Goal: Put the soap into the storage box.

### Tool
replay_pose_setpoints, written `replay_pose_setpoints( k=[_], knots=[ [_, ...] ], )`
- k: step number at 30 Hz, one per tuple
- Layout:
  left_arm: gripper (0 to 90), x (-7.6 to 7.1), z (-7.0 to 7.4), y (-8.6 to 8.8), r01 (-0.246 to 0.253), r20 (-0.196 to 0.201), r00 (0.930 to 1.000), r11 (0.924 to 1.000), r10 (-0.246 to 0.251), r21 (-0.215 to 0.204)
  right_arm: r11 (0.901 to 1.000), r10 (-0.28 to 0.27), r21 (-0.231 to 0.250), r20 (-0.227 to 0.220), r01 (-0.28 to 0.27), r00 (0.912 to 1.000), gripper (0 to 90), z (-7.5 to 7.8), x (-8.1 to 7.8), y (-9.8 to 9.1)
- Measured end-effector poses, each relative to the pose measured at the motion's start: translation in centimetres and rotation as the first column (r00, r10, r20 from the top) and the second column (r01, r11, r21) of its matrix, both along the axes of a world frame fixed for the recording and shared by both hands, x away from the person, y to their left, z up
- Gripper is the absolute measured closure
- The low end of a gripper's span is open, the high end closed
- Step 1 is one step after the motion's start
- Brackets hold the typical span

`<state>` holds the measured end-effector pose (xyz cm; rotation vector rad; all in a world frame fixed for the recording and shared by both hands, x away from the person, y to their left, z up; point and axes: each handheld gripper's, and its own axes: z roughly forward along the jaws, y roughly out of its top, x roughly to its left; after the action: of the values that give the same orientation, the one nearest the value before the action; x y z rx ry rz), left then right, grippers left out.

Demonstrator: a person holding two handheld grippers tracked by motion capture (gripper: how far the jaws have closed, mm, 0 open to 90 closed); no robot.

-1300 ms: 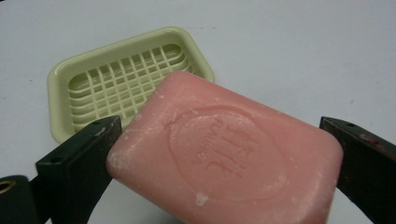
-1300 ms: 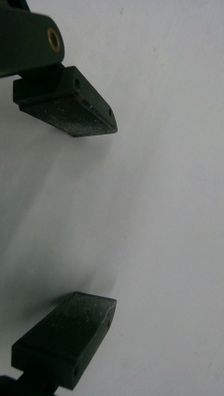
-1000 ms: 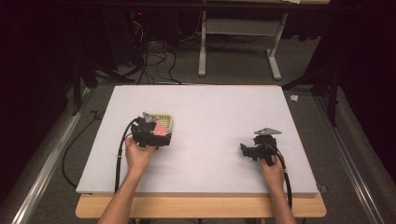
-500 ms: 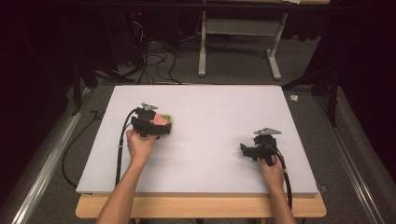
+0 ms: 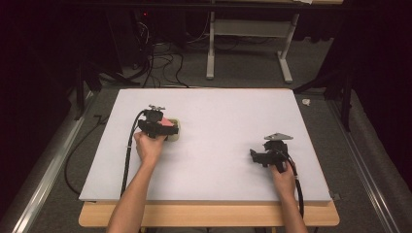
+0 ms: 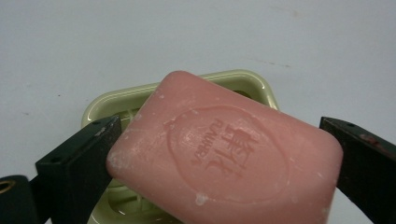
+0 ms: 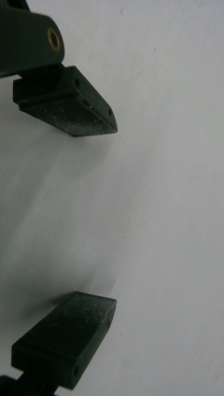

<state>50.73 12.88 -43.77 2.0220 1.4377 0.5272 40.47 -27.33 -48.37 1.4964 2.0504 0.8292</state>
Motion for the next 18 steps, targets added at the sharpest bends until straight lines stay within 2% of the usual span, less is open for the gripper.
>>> replay_pose_setpoints(
  k=[13,17,18],
  knots=[
    [3.1,0.9,-1.2,0.3,-0.036,-0.035,0.9987,0.9994,0.036,0.004,1.0,0.0,0.0,0.0,0.0,1.0,14.6,0.0,0.0,0.0],
    [3.0,1.0,-1.3,0.4,-0.037,-0.042,0.9985,0.9993,0.036,-0.005,1.0,0.0,-0.001,0.0,0.0,1.0,14.6,0.0,0.0,0.0],
    [2.9,1.1,-1.4,0.4,-0.039,-0.053,0.9979,0.9991,0.038,-0.018,1.0,0.0,0.0,0.0,0.0,1.0,14.6,0.0,0.0,0.0]
  ],
)
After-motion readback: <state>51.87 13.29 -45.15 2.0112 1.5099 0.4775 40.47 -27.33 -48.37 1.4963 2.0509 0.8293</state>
